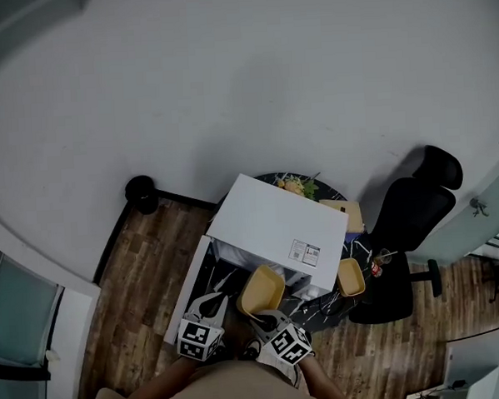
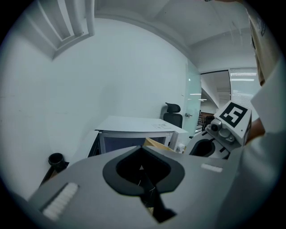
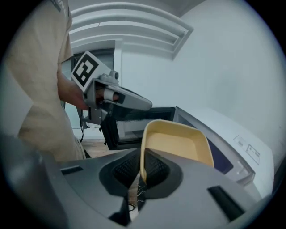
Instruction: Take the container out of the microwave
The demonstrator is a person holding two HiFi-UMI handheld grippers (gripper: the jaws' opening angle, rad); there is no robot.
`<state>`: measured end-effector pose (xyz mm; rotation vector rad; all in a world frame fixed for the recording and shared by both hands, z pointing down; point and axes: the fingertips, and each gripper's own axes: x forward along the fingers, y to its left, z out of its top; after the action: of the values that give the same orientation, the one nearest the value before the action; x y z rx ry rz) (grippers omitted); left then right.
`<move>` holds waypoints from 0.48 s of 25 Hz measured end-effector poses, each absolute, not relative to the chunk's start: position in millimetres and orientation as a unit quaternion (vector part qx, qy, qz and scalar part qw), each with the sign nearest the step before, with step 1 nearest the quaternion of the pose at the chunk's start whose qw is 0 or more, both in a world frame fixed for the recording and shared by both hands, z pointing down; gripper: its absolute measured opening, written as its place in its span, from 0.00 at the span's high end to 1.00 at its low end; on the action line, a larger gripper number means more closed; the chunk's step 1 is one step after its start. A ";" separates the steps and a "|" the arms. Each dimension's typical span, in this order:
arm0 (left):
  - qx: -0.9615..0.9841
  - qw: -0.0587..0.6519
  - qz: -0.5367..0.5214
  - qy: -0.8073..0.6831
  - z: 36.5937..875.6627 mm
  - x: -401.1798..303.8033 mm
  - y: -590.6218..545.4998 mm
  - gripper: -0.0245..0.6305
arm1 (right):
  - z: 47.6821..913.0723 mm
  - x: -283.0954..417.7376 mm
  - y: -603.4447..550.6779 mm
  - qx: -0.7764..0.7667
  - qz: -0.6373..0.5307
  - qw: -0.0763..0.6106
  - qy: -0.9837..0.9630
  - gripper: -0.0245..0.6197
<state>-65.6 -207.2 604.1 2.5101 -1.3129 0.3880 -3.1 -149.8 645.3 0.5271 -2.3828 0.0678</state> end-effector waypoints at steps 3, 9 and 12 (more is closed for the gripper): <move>0.869 0.138 0.132 -0.457 602.8 -67.4 -207.3 0.95 | 635.4 -3.6 -143.4 0.198 0.022 0.336 -0.921 0.93; 0.870 0.137 0.128 -0.455 599.3 -66.2 -201.9 0.95 | 614.6 -2.0 -137.1 0.202 0.019 0.319 -0.926 0.93; 0.872 0.134 0.125 -0.454 594.3 -65.6 -200.1 0.95 | 598.9 -3.1 -131.4 0.192 0.009 0.319 -0.928 0.93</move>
<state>-65.6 -200.1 594.3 2.5280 -1.3146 0.3627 -3.1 -131.4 598.9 0.5059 -2.4408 0.0240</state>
